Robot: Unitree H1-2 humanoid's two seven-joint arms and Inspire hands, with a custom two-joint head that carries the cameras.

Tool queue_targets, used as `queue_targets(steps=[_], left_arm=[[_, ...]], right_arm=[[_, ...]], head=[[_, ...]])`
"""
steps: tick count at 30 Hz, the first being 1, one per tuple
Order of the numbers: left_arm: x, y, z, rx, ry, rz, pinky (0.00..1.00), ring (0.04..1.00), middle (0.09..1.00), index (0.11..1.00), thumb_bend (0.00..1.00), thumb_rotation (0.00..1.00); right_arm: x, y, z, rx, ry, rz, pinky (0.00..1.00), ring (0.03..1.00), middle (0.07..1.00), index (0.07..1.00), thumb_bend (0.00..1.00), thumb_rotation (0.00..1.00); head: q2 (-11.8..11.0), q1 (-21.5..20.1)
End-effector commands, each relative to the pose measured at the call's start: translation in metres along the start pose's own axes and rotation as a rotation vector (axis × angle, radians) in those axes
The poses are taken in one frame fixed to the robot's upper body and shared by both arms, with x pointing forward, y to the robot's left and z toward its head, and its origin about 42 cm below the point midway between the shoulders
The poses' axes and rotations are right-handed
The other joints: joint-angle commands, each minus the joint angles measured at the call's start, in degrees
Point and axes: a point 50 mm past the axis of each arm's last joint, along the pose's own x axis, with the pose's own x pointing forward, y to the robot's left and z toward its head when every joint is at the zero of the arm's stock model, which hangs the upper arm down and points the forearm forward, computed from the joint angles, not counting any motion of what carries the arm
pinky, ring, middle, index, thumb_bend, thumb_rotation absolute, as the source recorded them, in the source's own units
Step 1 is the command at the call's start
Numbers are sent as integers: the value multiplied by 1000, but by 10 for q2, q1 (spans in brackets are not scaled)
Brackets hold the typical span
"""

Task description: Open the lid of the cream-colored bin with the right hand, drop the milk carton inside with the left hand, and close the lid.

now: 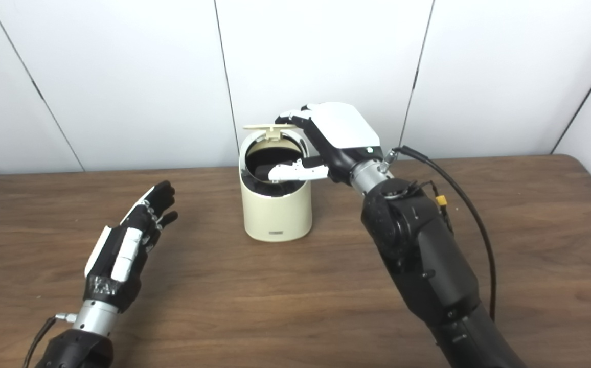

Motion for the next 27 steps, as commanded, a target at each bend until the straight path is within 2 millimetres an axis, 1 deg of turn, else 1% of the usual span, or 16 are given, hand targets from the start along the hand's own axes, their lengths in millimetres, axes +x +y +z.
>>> queue_targets(steps=[1,3,5,8,14,18,20,22,25,27], left_arm=[[12,0,17,24,-77,-11,932,965,940,951,777,829],[12,-1,17,23,-76,-11,930,964,939,951,777,829],[13,-1,17,22,-76,-10,929,963,937,949,776,827],[15,-2,17,29,-77,-11,922,961,935,949,777,831],[18,-6,17,21,-92,-7,911,955,935,946,769,825],[19,-8,19,16,-93,-4,916,953,930,941,782,815],[20,-8,20,14,-93,-3,913,951,927,938,791,814],[20,-8,20,9,-95,-1,915,951,928,940,792,810],[21,-7,21,5,-97,-2,914,949,928,940,784,808],[21,-7,21,7,-96,-2,915,949,928,940,785,808]], right_arm=[[-2,-13,8,2,-37,-67,935,907,789,787,772,901],[-5,-11,8,4,-33,-60,941,905,787,788,779,910],[-8,-9,7,7,-30,-50,968,903,788,791,763,906],[-11,-2,5,13,-28,-41,984,896,783,788,755,905],[-19,12,-4,6,-21,-19,973,880,776,778,765,927],[-24,19,-9,-7,-10,10,964,875,777,778,757,907],[-25,22,-11,-12,-5,34,986,883,787,784,753,908],[-25,25,-12,-15,-2,56,997,894,799,779,749,889],[-22,36,-14,-89,9,102,1000,906,818,786,766,863],[-18,45,-16,-202,9,146,1000,909,825,793,778,862]], head=[[0,0],[1,-1],[2,-3],[3,-4],[5,-4],[7,-3],[8,-2],[9,-1],[9,0],[10,2]])
